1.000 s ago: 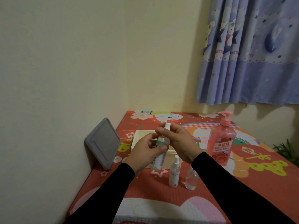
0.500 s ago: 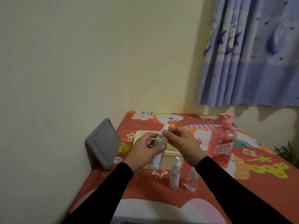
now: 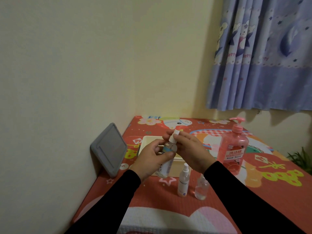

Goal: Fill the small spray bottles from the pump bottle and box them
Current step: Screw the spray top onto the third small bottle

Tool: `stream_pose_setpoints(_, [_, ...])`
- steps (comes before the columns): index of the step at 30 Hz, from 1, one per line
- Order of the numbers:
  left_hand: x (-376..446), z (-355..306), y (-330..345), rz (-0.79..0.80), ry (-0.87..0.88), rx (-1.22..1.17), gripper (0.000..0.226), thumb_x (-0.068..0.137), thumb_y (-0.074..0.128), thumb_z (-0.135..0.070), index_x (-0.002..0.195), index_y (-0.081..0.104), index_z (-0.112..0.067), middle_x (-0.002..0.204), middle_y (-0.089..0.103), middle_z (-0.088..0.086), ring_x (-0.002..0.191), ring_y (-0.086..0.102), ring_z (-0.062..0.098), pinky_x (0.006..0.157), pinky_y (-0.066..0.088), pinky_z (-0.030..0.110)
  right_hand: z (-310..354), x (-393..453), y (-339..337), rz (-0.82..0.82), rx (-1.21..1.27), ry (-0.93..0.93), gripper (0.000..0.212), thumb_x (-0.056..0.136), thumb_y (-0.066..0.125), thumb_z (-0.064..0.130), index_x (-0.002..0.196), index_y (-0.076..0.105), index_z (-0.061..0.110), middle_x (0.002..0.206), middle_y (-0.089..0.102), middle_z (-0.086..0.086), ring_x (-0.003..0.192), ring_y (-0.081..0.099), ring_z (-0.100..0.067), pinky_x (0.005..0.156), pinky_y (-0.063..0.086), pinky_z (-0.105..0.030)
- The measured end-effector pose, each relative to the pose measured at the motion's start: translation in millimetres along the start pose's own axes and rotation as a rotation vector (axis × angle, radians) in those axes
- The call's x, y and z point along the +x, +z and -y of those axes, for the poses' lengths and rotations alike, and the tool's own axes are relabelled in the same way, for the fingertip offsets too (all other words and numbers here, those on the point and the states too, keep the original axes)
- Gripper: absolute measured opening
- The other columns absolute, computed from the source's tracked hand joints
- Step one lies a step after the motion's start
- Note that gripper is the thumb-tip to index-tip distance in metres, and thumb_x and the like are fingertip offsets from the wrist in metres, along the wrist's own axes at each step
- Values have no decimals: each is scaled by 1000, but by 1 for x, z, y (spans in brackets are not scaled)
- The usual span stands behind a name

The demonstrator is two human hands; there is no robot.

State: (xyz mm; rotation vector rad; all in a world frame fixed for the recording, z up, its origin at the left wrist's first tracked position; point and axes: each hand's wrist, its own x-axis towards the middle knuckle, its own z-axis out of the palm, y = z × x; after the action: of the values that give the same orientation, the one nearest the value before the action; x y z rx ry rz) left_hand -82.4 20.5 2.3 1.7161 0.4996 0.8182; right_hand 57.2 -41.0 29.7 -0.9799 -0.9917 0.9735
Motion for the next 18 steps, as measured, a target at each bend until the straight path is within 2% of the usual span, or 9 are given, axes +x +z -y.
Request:
stream_pose_setpoints(2, [0, 1, 0, 2, -4, 1, 34, 87, 70, -18, 118, 59, -21, 107, 72, 3, 100, 68, 19, 92, 55, 38, 1, -1, -2, 19, -39, -11, 23, 99, 44, 11, 113, 61, 5, 103, 70, -8, 92, 67, -20, 79, 57, -29])
stream_pose_setpoints(4, [1, 1, 0, -3, -1, 1, 33, 86, 71, -17, 117, 59, -21, 105, 73, 3, 99, 68, 21, 92, 55, 39, 0, -2, -2, 15, -108, -45, 21, 99, 47, 14, 111, 63, 6, 100, 69, -7, 91, 67, -18, 77, 56, -27])
stream_pose_setpoints(7, [1, 2, 2, -24, 17, 17, 33, 85, 72, -17, 115, 61, -24, 103, 73, 3, 98, 68, 23, 89, 56, 40, -2, -4, -1, -47, -224, -112, 14, 94, 57, 19, 94, 70, 15, 94, 69, -8, 90, 65, -19, 85, 53, -35])
stream_pose_setpoints(8, [2, 3, 3, -32, 21, 22, 33, 84, 73, -18, 115, 61, -24, 103, 73, 3, 97, 68, 24, 89, 56, 40, -3, -5, -1, -67, -257, -128, 13, 92, 60, 20, 87, 72, 16, 89, 70, -6, 87, 64, -17, 84, 52, -36])
stream_pose_setpoints(11, [2, 4, 3, -50, 23, 32, 32, 83, 74, -20, 113, 62, -25, 102, 72, 2, 97, 68, 25, 88, 57, 41, -3, -6, 2, -100, -296, -165, 18, 90, 65, 20, 72, 69, 20, 69, 66, 7, 69, 60, -6, 68, 48, -24])
stream_pose_setpoints(12, [2, 4, 3, -54, 30, 43, 32, 83, 74, -21, 112, 62, -24, 102, 72, 2, 96, 68, 24, 88, 57, 41, -2, -7, 2, -104, -297, -171, 18, 89, 65, 20, 72, 68, 20, 66, 64, 9, 66, 59, -4, 65, 48, -21])
stream_pose_setpoints(14, [2, 3, 4, -69, 46, 69, 33, 82, 75, -22, 112, 62, -24, 101, 71, 2, 93, 68, 21, 86, 57, 41, -1, -6, 3, -134, -306, -174, 14, 85, 70, 23, 80, 69, 10, 71, 66, 3, 69, 61, -7, 68, 50, -23])
stream_pose_setpoints(16, [2, 3, 5, -94, 56, 93, 35, 79, 77, -26, 110, 62, -25, 100, 71, 1, 91, 68, 20, 83, 58, 40, -3, -4, 4, -196, -316, -185, 33, 79, 77, 29, 81, 61, 0, 73, 57, -9, 69, 56, -16, 68, 48, -31])
stream_pose_setpoints(18, [2, 3, 6, -108, 52, 108, 36, 77, 78, -29, 109, 62, -26, 100, 70, -1, 90, 68, 18, 82, 58, 38, -4, -4, 6, -244, -333, -178, 43, 74, 80, 34, 75, 50, 3, 73, 42, -8, 68, 42, -19, 65, 40, -34])
